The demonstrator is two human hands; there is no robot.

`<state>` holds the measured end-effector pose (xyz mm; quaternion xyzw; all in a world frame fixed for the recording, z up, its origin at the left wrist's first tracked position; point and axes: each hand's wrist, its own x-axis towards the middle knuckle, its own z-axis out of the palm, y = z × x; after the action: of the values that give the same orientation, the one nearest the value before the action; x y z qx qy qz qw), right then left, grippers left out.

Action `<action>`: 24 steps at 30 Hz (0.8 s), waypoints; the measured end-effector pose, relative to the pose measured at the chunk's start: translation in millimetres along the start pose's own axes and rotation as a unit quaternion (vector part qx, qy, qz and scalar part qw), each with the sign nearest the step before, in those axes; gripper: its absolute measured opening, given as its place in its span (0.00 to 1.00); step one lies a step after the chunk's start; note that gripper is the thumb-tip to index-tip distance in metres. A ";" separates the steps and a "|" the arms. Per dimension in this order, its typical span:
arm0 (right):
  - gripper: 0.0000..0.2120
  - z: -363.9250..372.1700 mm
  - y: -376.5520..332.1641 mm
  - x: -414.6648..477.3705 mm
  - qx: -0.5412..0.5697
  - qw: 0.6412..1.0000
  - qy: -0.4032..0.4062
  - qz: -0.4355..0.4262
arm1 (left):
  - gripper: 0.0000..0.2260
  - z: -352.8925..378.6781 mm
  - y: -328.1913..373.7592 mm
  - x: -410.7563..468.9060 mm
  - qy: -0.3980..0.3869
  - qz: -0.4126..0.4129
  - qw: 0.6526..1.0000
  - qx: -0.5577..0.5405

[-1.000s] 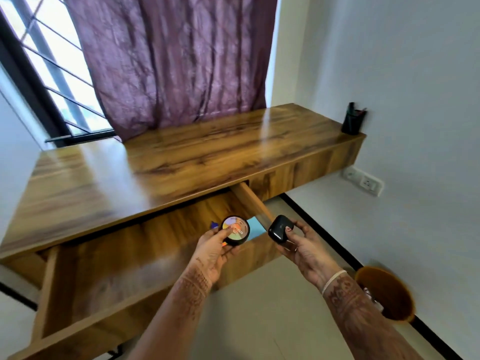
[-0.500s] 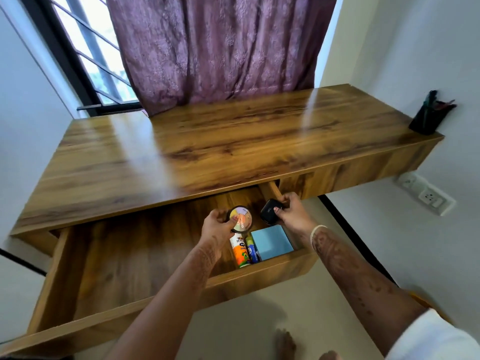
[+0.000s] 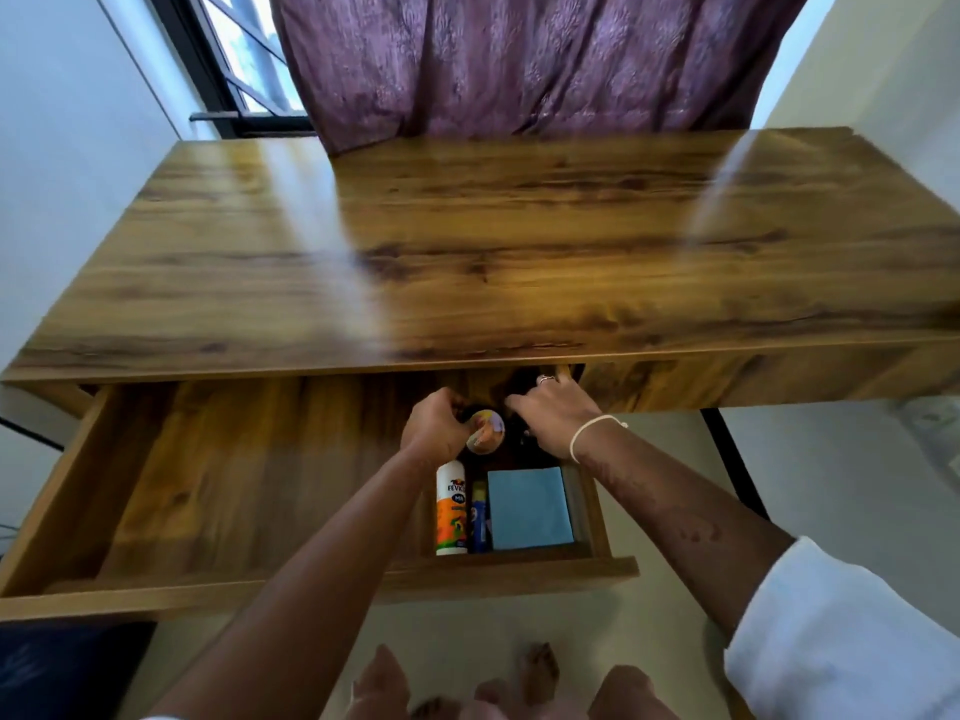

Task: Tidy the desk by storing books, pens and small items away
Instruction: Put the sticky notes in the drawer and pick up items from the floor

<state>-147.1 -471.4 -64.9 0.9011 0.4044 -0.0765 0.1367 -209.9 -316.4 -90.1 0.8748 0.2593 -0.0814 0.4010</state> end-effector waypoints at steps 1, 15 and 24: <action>0.16 2.1 2.0 2.2 -0.014 1.000 -0.012 -0.006 | 0.14 2.5 1.2 2.5 -0.004 0.001 1.000 0.016; 0.09 13.8 10.4 12.9 -0.024 0.997 -0.075 0.009 | 0.11 9.7 10.9 15.2 -0.044 0.003 0.987 0.156; 0.08 13.7 7.5 12.7 -0.039 0.995 -0.085 0.018 | 0.12 11.2 11.7 14.7 -0.084 0.044 0.971 0.219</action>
<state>-133.4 -471.5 -79.7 0.8924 0.3775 -0.1347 0.2072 -190.6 -325.4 -95.0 0.9420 0.1621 -0.1916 0.2229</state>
